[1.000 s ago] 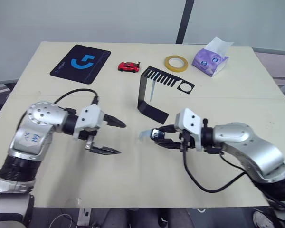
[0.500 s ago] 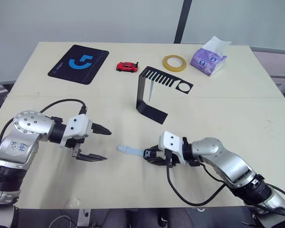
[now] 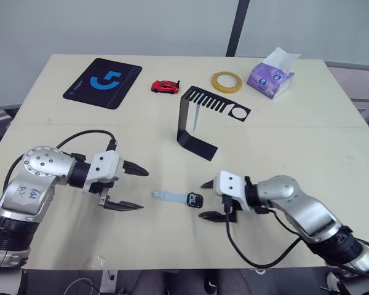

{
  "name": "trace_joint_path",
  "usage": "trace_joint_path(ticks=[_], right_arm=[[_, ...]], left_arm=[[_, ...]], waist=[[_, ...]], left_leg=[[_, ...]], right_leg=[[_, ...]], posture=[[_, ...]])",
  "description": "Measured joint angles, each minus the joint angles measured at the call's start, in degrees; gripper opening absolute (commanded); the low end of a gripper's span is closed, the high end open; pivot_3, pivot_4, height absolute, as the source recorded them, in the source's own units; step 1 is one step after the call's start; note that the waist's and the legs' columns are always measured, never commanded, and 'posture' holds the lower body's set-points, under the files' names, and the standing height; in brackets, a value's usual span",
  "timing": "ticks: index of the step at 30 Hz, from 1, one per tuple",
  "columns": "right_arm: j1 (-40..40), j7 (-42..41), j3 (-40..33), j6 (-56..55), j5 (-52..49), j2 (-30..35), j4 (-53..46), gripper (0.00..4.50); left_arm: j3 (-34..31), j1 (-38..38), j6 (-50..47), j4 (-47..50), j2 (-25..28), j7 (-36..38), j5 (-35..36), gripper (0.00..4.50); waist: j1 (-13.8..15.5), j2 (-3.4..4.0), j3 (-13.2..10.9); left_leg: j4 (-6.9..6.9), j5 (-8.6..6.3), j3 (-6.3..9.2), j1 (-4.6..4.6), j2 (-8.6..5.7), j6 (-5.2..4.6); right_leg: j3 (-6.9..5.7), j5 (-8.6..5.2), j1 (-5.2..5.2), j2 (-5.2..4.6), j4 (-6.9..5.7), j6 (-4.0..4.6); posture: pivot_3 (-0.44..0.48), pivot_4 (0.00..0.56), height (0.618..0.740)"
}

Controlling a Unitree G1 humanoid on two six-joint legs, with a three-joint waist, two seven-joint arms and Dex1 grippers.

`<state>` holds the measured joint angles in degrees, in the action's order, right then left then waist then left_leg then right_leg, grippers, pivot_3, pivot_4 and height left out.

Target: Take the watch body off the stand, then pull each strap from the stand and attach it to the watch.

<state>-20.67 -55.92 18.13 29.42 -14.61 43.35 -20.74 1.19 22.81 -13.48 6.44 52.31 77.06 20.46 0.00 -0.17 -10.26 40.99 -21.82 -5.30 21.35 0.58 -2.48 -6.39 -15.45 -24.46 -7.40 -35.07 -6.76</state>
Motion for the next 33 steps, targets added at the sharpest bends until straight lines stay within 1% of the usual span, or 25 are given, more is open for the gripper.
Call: trace_joint_path(ticks=[3, 5, 7, 9, 13, 16, 18, 21, 25, 28, 31, 33], right_arm=[[5.7, 0.4, -9.3, 1.1, -3.5, 2.9, -4.7, 4.47], [11.8, 0.6, -17.4, 2.2, -6.4, 4.4, -7.1, 4.47], [15.3, 0.7, -21.4, 3.0, -7.8, 4.8, -8.4, 4.47], [21.0, 0.8, -29.0, 4.0, -9.9, 5.4, -9.8, 4.47], [31.0, 0.3, -42.5, 4.4, -11.0, 5.7, -10.8, 4.47], [35.9, 0.3, -50.2, 4.5, -12.0, 5.4, -10.9, 4.47], [38.1, 0.3, -52.5, 4.5, -12.3, 5.2, -11.0, 4.47], [39.9, 1.0, -54.3, 4.5, -13.3, 3.6, -12.7, 4.47], [38.9, 3.9, -53.7, 4.9, -14.3, 2.8, -14.9, 4.47], [34.3, 8.1, -49.1, 6.5, -15.2, 1.0, -16.5, 4.47], [26.7, 13.1, -41.0, 7.9, -15.3, -2.2, -17.2, 4.47], [20.5, 16.6, -34.2, 8.6, -14.4, -4.4, -16.7, 3.92]], left_arm=[[-3.3, -2.9, -2.2, -0.7, -0.1, -2.6, 1.3, 4.50], [-6.8, -5.4, -4.3, -1.9, -0.1, -5.2, 2.3, 4.50], [-8.9, -6.9, -5.4, -3.0, 0.0, -6.5, 2.7, 4.50], [-12.4, -9.6, -6.5, -4.1, 0.2, -8.6, 3.1, 4.50], [-19.0, -13.1, -7.1, -9.0, 1.2, -11.9, 3.1, 4.50], [-23.6, -15.1, -6.9, -11.6, 2.8, -13.4, 3.1, 4.50], [-25.0, -16.1, -6.5, -12.1, 3.1, -13.6, 3.0, 4.50], [-25.2, -16.7, -6.3, -12.1, 3.2, -13.4, 3.0, 4.50], [-23.9, -15.9, -6.6, -10.6, 2.9, -13.3, 3.2, 4.50], [-20.5, -13.7, -8.7, -5.2, 0.9, -13.9, 4.7, 4.50], [-16.5, -9.4, -13.4, 3.7, -3.8, -17.1, 8.5, 4.50], [-14.1, -7.3, -17.1, 10.5, -6.4, -20.2, 11.4, 4.50]], waist=[[0.1, -0.01, 0.0], [0.1, -0.01, 0.0], [0.1, -0.01, 0.0], [0.1, -0.01, 0.0], [0.1, -0.02, 0.0], [0.1, -0.01, 0.0], [0.2, -0.01, 0.0], [0.2, -0.01, 0.0], [0.0, -0.01, 0.0], [0.1, -0.02, 0.0], [0.1, -0.04, 0.0], [-0.2, -0.03, 0.0]], left_leg=[[-0.01, 0.00, 0.01, -0.01, 0.02, 0.01], [-0.02, -0.01, 0.00, -0.05, 0.02, 0.01], [-0.02, -0.01, 0.00, -0.08, 0.02, 0.01], [-0.02, -0.01, -0.02, -0.11, 0.02, 0.01], [-0.04, -0.03, -0.03, -0.13, 0.02, 0.03], [-0.06, -0.05, -0.03, -0.17, 0.02, 0.05], [-0.06, -0.06, -0.03, -0.18, 0.02, 0.06], [-0.05, -0.07, -0.02, -0.18, 0.03, 0.08], [-0.06, -0.09, -0.04, -0.22, 0.03, 0.12], [-0.04, -0.08, -0.03, -0.23, 0.02, 0.12], [0.03, -0.08, -0.03, -0.19, 0.00, 0.12], [-0.01, -0.09, -0.06, -0.24, -0.02, 0.13]], right_leg=[[-0.01, 0.00, 0.01, 0.01, 0.02, 0.00], [0.00, 0.00, 0.07, 0.01, 0.03, 0.00], [0.03, 0.00, 0.07, 0.00, 0.01, 0.00], [0.05, 0.00, 0.09, -0.01, 0.02, 0.00], [0.08, 0.00, 0.10, -0.02, 0.02, 0.00], [0.11, 0.00, 0.10, -0.05, 0.02, 0.01], [0.12, 0.00, 0.10, -0.07, 0.01, 0.01], [0.13, -0.01, 0.10, -0.08, 0.00, 0.02], [0.18, -0.01, 0.09, -0.09, -0.03, 0.02], [0.20, -0.01, 0.10, -0.11, -0.05, 0.03], [0.21, -0.01, 0.09, -0.12, -0.13, 0.03], [0.24, -0.01, 0.01, -0.07, -0.26, 0.04]], posture=[[0.000, 0.150, 0.738], [0.000, 0.150, 0.738], [0.000, 0.150, 0.738], [0.000, 0.150, 0.738], [0.000, 0.150, 0.738], [0.000, 0.150, 0.738], [0.000, 0.150, 0.738], [0.000, 0.150, 0.738], [0.000, 0.150, 0.738], [0.000, 0.150, 0.738], [0.000, 0.150, 0.738], [0.000, 0.150, 0.738]])
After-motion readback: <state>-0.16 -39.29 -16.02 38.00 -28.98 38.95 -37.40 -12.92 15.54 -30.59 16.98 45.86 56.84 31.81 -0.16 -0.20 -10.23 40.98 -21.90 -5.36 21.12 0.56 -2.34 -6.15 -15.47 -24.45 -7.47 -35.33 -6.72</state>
